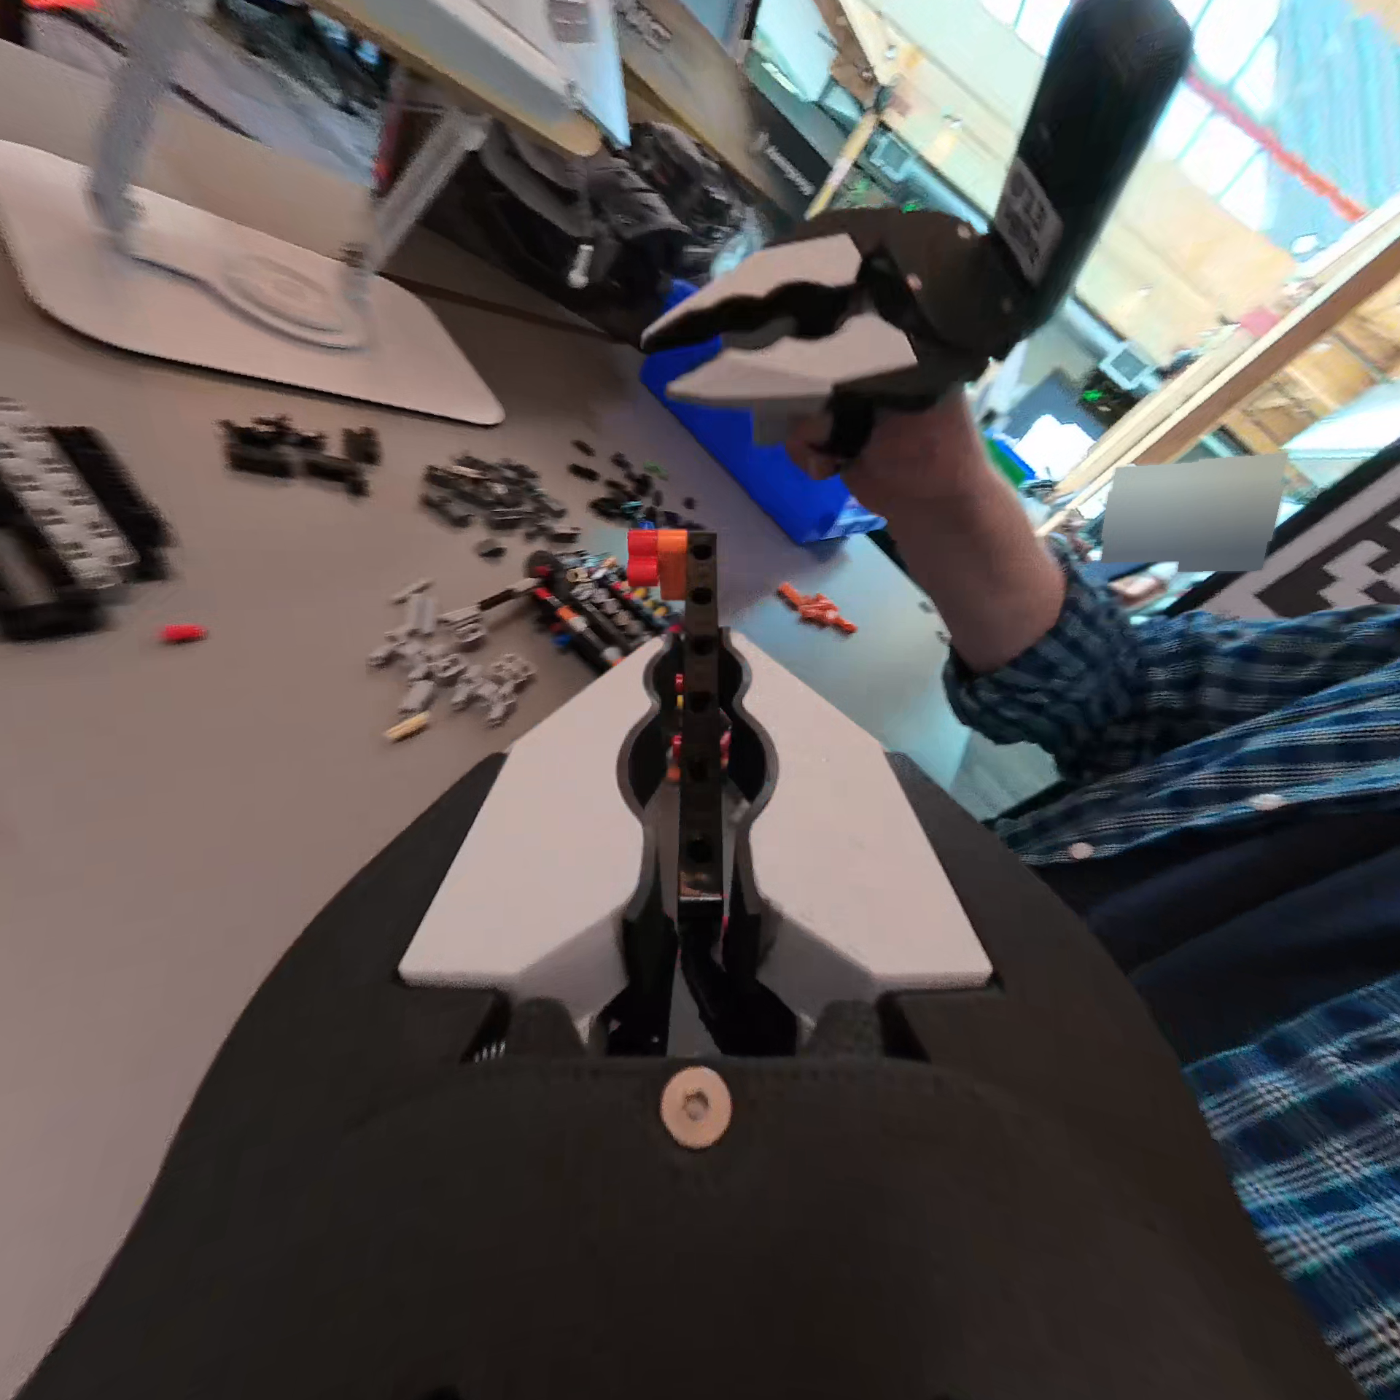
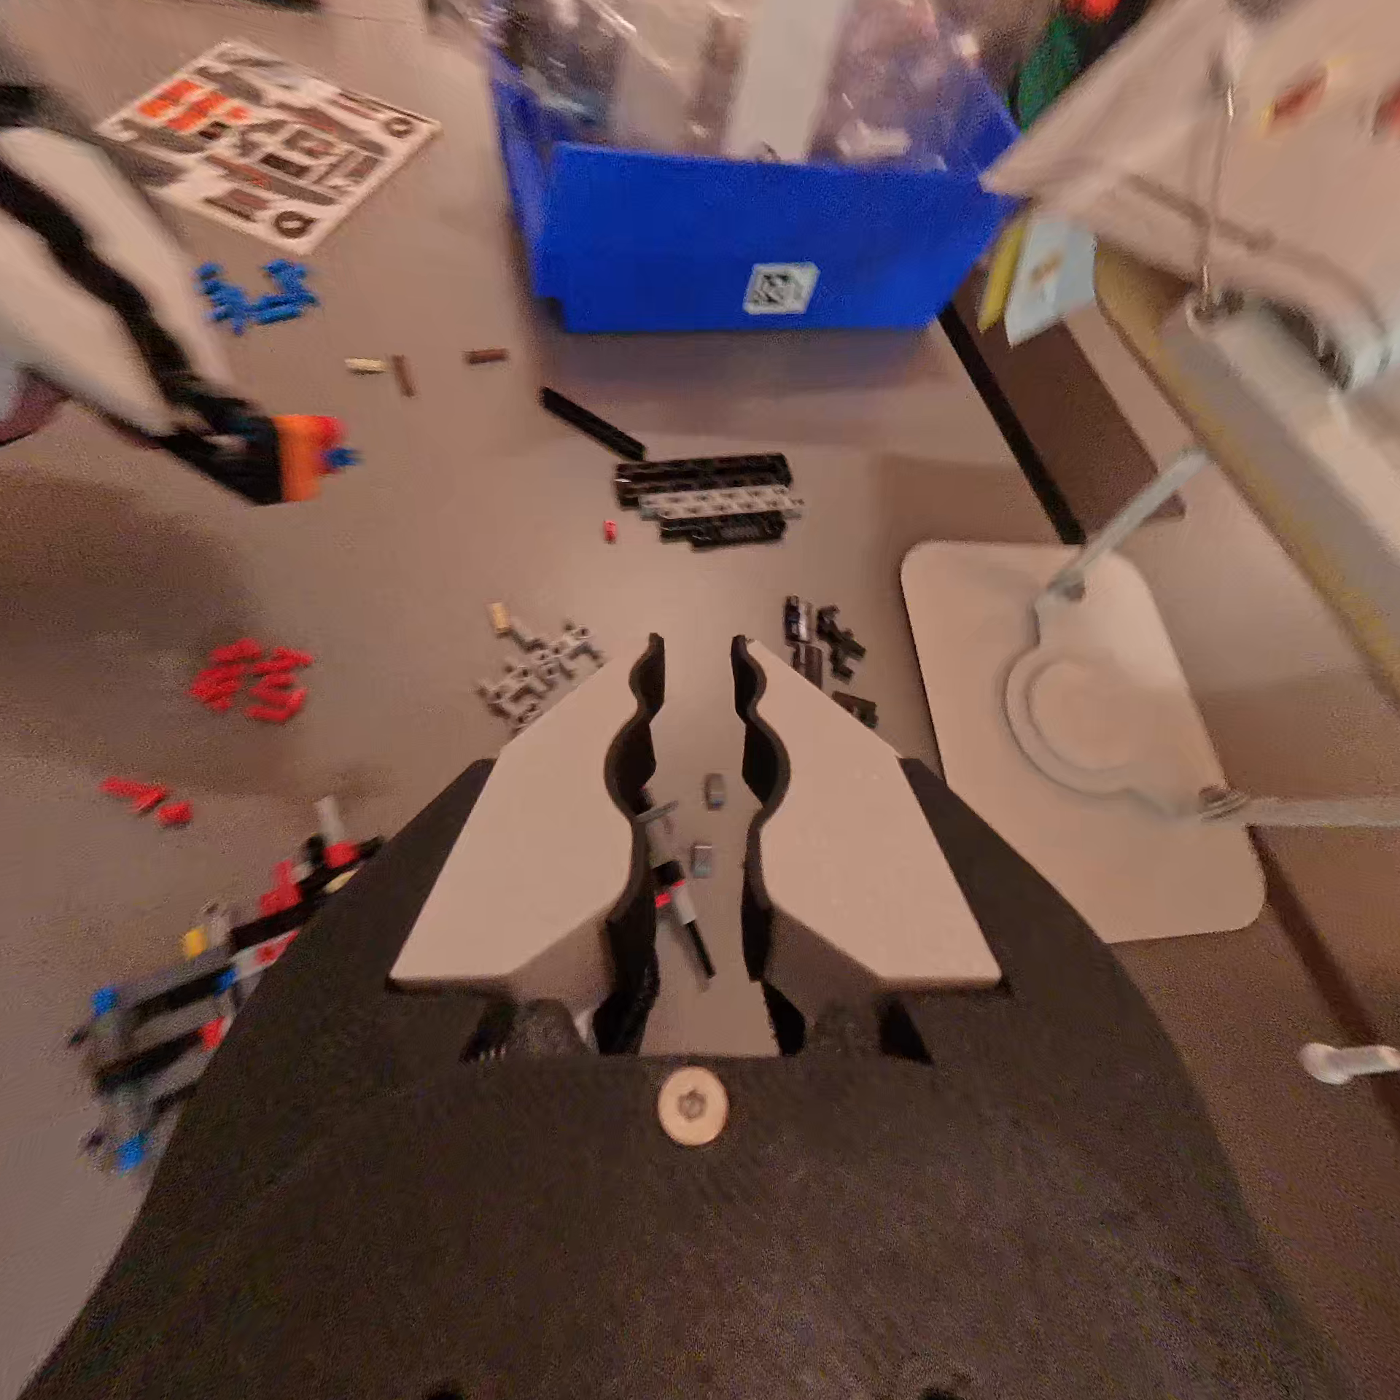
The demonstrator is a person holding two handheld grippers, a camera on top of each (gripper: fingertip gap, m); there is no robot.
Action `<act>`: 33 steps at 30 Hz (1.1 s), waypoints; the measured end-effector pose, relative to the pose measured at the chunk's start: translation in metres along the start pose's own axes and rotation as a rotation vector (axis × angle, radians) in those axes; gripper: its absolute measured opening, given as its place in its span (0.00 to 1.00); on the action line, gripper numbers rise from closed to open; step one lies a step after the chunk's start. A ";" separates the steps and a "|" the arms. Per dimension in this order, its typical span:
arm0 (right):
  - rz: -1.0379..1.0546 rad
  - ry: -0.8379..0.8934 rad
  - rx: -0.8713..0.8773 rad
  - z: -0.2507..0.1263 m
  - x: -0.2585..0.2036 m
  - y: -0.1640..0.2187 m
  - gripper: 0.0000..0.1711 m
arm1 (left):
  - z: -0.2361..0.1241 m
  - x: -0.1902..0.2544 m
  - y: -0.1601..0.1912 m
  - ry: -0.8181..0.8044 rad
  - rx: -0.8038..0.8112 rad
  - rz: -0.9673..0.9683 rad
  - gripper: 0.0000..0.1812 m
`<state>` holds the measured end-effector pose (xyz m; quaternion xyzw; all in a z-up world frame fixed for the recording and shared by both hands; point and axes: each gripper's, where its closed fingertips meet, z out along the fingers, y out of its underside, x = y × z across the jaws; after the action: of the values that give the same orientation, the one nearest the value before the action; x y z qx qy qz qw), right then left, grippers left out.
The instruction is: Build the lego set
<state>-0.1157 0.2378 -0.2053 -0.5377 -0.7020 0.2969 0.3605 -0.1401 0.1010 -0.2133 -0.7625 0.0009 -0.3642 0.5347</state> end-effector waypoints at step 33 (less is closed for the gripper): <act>0.142 -0.069 -0.233 0.100 0.061 0.052 0.03 | -0.022 -0.062 0.025 -0.060 0.084 -0.169 0.04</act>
<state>-0.1800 0.3070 -0.2923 -0.6138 -0.7038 0.2565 0.2493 -0.1886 0.0964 -0.2647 -0.7474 -0.0945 -0.3847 0.5333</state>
